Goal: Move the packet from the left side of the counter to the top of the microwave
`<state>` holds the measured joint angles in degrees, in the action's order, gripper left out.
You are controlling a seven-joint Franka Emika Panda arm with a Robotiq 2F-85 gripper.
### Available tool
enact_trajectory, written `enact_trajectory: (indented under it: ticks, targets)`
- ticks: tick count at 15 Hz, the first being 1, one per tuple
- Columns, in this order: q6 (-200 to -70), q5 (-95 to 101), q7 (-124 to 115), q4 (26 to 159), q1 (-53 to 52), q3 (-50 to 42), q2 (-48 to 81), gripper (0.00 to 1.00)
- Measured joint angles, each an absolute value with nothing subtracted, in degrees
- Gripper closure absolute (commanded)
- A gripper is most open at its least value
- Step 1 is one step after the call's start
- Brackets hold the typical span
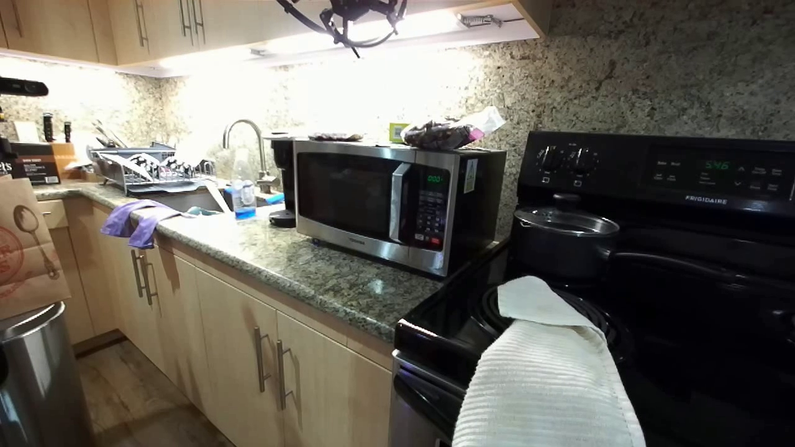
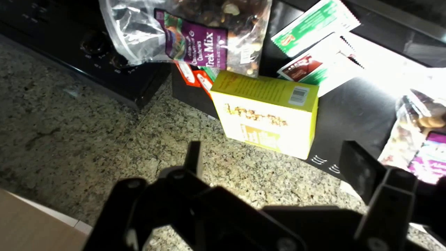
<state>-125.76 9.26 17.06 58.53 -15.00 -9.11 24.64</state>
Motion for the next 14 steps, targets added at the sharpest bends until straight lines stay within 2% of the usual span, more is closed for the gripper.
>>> enact_trajectory:
  ticks: [8,11,14]
  targets:
    - [-130.2,18.1,14.4,80.0,-16.2,-10.6,10.5,0.0]
    - [-137.0,19.2,15.3,88.7,-16.0,-10.7,5.2,0.0]
    - [-138.7,19.4,15.4,92.1,-16.0,-10.7,3.2,0.0]
